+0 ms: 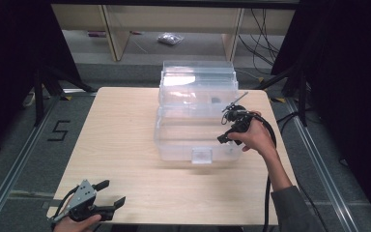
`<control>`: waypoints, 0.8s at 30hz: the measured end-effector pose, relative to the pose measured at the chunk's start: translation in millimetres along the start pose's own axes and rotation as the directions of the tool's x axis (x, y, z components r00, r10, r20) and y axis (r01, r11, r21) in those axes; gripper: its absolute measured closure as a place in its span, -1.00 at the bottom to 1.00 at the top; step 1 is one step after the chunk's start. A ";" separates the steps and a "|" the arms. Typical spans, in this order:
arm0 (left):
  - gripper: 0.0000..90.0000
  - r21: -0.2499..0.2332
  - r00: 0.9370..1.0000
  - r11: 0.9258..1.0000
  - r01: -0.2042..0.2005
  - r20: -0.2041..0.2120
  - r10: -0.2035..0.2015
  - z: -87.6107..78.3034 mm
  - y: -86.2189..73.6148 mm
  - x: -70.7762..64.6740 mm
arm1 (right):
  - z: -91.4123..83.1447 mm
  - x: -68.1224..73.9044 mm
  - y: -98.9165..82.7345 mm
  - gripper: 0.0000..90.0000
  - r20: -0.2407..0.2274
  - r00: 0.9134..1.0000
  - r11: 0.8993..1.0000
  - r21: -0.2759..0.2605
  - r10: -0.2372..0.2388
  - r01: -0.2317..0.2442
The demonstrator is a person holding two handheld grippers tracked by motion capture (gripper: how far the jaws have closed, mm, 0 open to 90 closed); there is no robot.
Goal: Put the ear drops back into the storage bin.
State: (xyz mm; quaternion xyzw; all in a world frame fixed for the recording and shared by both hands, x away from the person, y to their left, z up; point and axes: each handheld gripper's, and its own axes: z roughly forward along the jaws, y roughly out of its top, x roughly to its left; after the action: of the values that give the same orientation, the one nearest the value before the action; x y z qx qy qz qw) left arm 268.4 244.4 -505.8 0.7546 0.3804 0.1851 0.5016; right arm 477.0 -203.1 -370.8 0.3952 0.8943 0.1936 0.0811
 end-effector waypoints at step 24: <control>-0.66 0.000 1.000 1.000 0.001 0.000 -0.001 0.0 0.0 -0.1 | -18.1 31.8 -34.7 -0.49 -0.010 0.999 0.992 -0.121 -0.046 0.045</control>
State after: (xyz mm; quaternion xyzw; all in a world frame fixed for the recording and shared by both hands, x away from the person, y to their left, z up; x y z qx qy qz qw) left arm 268.3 244.2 -505.8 0.7545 0.3808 0.1847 0.5017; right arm 426.7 -206.0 -368.3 0.3679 0.8902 0.2481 0.1036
